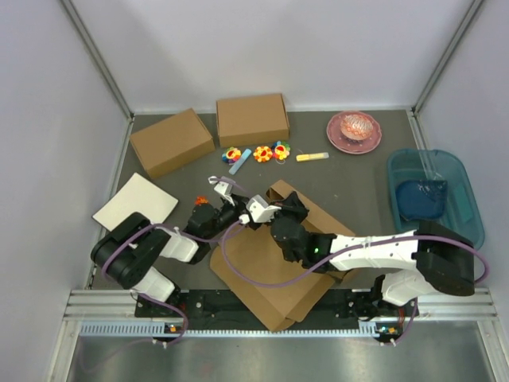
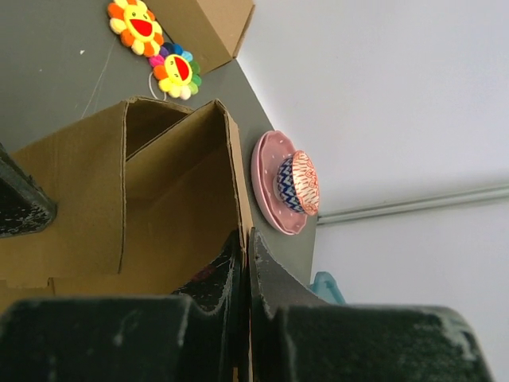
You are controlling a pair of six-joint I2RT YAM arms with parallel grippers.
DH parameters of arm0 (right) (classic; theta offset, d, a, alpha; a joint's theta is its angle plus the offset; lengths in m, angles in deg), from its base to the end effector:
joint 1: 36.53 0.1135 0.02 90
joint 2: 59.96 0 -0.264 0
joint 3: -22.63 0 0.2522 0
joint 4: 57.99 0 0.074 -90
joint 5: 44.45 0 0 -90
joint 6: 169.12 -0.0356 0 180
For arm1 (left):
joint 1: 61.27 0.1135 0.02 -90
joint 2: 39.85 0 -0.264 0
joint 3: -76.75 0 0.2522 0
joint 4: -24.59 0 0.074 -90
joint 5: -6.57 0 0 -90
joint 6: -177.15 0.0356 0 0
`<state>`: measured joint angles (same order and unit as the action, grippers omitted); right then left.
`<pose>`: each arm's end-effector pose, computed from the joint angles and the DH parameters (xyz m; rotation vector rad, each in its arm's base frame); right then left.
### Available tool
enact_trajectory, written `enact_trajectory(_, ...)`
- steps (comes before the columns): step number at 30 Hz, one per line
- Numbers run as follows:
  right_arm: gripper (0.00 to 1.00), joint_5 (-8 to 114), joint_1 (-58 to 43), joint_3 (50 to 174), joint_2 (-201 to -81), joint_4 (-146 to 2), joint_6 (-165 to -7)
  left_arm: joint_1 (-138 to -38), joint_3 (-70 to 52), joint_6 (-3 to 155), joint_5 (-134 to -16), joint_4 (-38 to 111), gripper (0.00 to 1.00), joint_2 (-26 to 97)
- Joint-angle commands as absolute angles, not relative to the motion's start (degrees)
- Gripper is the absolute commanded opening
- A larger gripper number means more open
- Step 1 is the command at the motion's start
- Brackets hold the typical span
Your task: Fold the paper box
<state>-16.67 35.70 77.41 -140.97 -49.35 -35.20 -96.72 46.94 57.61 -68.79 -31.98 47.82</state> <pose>0.1189 0.2678 0.2354 -0.9883 1.4520 -0.6525 0.1999 -0.1534 0.1613 0.2989 1.6756 -1.0700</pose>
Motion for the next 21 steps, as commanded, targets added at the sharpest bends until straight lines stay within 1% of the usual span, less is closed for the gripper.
enact_trajectory(1, 0.00, -12.90, 36.07, 77.35, -140.12, -58.21, -43.88, -96.78, 44.62, 59.64, -70.77, -39.08, 0.98, 48.65)
enact_trajectory(6, 0.00, -14.04, 35.98, 77.18, -140.90, -58.04, -43.35, -96.69, 44.97, 59.90, -71.48, -39.96, 0.99, 47.77)
enact_trajectory(12, 0.00, -15.18, 35.98, 77.18, -140.82, -57.42, -42.56, -96.69, 48.66, 60.43, -70.42, -41.19, 0.99, 43.03)
enact_trajectory(16, 0.00, -15.62, 35.90, 77.44, -140.91, -57.07, -42.47, -96.69, 49.72, 61.04, -69.37, -38.30, 0.99, 40.39)
enact_trajectory(21, 0.00, -16.24, 35.81, 77.97, -141.17, -57.86, -43.17, -96.69, 48.67, 60.78, -66.29, -39.43, 0.99, 42.84)
